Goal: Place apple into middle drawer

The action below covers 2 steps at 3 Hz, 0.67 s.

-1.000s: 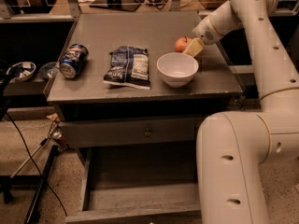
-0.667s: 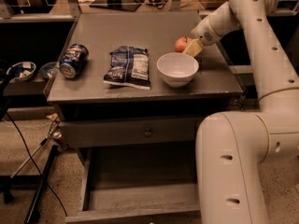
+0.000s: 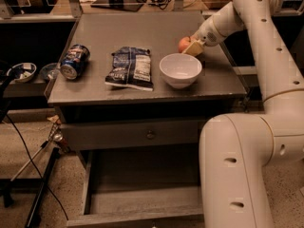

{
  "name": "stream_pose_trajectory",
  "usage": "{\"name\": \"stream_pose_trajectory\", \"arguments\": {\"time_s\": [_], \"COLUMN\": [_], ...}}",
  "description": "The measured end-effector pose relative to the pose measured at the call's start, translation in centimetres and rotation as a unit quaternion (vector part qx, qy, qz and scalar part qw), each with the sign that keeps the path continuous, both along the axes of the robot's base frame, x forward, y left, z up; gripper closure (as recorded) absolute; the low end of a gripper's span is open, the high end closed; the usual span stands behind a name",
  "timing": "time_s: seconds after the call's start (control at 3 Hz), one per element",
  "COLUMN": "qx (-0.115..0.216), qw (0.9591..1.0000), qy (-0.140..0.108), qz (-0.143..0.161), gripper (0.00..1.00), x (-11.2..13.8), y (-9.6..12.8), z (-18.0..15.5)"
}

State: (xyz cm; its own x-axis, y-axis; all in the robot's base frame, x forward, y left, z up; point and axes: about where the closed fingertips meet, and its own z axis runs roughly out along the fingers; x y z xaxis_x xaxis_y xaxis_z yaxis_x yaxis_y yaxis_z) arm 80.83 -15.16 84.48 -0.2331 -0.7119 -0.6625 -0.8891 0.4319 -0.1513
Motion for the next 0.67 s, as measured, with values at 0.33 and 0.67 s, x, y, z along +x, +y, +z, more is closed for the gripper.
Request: {"name": "stream_pose_trajectory", "arguments": {"time_s": [0.33, 0.67], "qx": [0.000, 0.000], "qw": [1.0000, 1.0000], "qy": [0.000, 0.000], "qz": [0.000, 0.000], "gripper": [0.73, 0.96], "x": [0.00, 0.00], "y": [0.00, 0.00], "z": [0.00, -0.01]}}
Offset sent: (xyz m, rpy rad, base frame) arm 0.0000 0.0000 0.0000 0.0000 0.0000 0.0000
